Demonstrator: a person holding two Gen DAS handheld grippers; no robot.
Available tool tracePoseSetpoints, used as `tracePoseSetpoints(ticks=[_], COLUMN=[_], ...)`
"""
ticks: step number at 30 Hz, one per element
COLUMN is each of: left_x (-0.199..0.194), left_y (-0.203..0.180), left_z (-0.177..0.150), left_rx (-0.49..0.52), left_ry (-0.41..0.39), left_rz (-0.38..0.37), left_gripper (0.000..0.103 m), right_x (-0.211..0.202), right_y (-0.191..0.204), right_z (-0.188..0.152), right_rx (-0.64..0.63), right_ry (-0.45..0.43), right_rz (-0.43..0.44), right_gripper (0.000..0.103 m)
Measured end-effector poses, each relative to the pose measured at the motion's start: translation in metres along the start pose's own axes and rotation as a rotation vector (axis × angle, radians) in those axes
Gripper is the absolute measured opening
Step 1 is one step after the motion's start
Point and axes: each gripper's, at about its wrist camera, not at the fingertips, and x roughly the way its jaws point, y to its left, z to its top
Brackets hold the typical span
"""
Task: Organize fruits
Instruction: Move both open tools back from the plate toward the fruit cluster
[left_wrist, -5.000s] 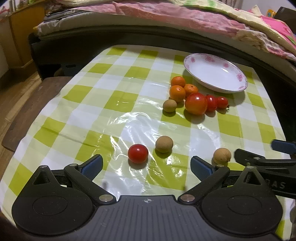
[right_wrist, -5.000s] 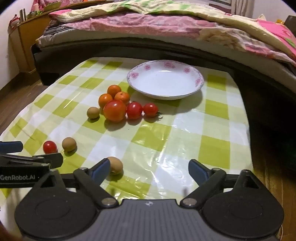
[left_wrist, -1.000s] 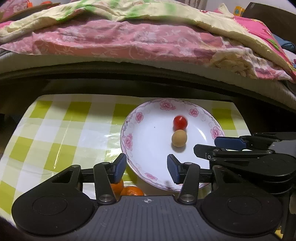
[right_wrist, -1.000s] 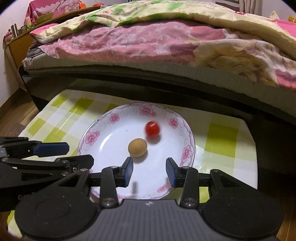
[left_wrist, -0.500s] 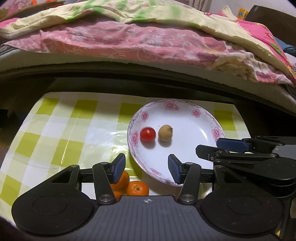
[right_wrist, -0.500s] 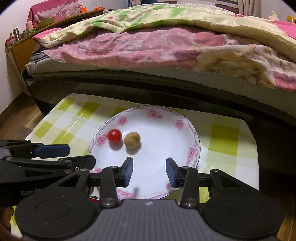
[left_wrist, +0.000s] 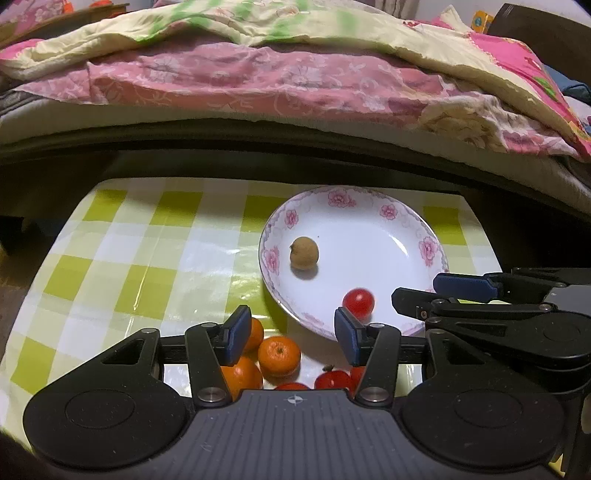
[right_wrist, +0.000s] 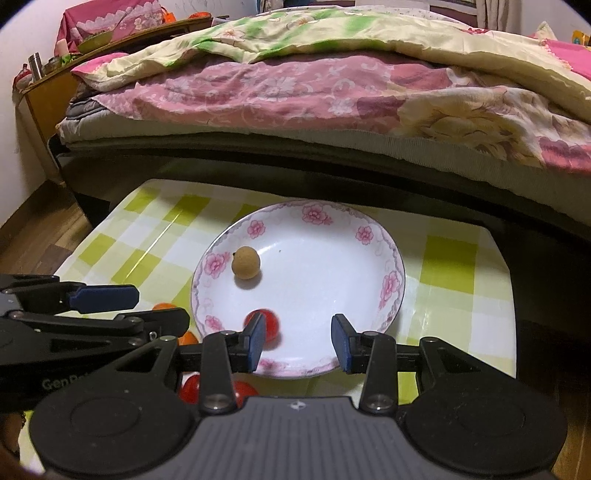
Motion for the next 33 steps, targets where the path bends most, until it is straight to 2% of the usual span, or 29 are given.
tracePoseSetpoints(ticks=[21, 24, 26, 33], left_x=[-0.013, -0.018, -0.021, -0.031], left_y=[0.004, 0.008, 0.011, 0.032], left_z=[-0.018, -0.023, -0.027, -0.039], left_rx=[0.005, -0.005, -0.01, -0.054], left_ry=[0.027, 0.038, 0.045, 0.064], left_rz=[0.0, -0.009, -0.017, -0.011], left_gripper=[0.056, 0.061, 0.071, 0.071], right_x=[-0.009, -0.011, -0.011, -0.002], right_y=[0.012, 0.015, 0.017, 0.019], right_z=[-0.016, -0.021, -0.024, -0.031], right_rx=[-0.017, -0.027, -0.041, -0.052], right_ry=[0.037, 0.047, 0.058, 0.095], right_rz=[0.03, 0.053, 0.056, 0.054], right_gripper=[0.045, 0.045, 0.045, 0.045])
